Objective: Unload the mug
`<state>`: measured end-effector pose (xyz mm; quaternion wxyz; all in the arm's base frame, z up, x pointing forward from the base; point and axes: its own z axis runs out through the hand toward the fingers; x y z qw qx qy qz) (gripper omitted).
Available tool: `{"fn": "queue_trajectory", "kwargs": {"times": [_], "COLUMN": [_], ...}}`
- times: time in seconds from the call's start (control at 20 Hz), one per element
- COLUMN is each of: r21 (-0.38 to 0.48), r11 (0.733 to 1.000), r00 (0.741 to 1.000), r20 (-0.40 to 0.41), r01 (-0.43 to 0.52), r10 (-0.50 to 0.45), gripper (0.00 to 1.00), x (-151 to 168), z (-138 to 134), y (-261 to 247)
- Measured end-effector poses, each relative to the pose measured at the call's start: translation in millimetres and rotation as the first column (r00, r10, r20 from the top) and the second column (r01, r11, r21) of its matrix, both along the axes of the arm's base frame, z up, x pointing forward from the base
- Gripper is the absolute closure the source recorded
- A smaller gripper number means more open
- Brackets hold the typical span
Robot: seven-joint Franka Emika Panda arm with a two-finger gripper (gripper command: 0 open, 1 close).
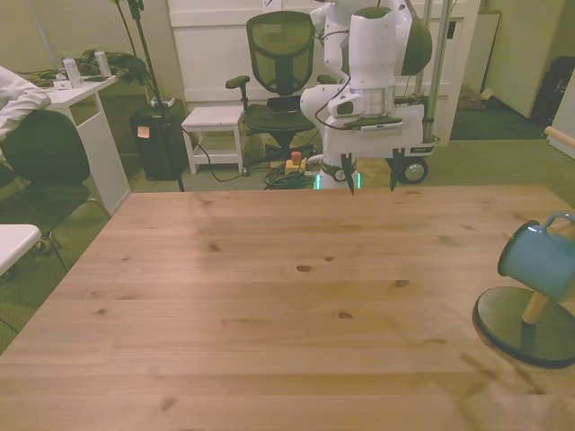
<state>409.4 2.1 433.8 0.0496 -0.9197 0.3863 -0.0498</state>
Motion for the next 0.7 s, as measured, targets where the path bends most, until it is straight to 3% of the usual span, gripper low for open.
{"fn": "queue_trajectory", "kwargs": {"times": [0.4, 0.7], "r21": [0.0, 0.008], "r11": [1.0, 1.0], "r00": [0.999, 0.993], "r20": [0.037, 0.112], "r01": [0.016, 0.018], "r10": [-0.016, -0.018], "gripper": [0.0, 0.0], "x": [7, 54], "z": [-2, 2], "y": [0, 5]}}
